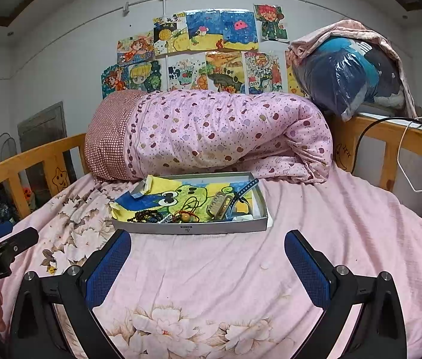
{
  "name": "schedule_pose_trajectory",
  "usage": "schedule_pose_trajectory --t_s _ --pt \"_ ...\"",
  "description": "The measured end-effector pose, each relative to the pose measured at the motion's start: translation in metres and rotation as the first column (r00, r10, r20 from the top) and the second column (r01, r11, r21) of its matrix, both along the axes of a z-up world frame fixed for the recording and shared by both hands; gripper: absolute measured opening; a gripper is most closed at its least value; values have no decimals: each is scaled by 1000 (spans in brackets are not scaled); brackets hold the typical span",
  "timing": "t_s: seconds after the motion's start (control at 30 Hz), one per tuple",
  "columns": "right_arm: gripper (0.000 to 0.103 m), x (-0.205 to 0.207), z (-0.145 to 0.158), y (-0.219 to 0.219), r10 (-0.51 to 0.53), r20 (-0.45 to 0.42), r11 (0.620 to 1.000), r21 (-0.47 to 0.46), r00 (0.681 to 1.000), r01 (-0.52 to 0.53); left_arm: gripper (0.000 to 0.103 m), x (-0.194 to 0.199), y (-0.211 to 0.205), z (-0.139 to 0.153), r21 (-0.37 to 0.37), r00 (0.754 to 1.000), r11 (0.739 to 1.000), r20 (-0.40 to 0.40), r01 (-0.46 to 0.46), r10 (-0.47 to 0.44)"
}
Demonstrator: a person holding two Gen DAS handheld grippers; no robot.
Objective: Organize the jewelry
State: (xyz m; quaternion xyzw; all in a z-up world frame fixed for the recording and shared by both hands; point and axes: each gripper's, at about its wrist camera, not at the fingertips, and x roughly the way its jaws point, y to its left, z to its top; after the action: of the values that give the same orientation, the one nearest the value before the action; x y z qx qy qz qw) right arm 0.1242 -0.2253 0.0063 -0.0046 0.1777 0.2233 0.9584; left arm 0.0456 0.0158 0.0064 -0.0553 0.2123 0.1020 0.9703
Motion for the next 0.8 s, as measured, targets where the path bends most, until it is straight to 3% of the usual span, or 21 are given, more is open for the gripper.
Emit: schedule_pose_trajectory --t_s 0.8 --pt "103 6 -11 8 10 -34 1000 -16 999 -10 101 -2 1 -18 2 1000 1000 -8 -7 7"
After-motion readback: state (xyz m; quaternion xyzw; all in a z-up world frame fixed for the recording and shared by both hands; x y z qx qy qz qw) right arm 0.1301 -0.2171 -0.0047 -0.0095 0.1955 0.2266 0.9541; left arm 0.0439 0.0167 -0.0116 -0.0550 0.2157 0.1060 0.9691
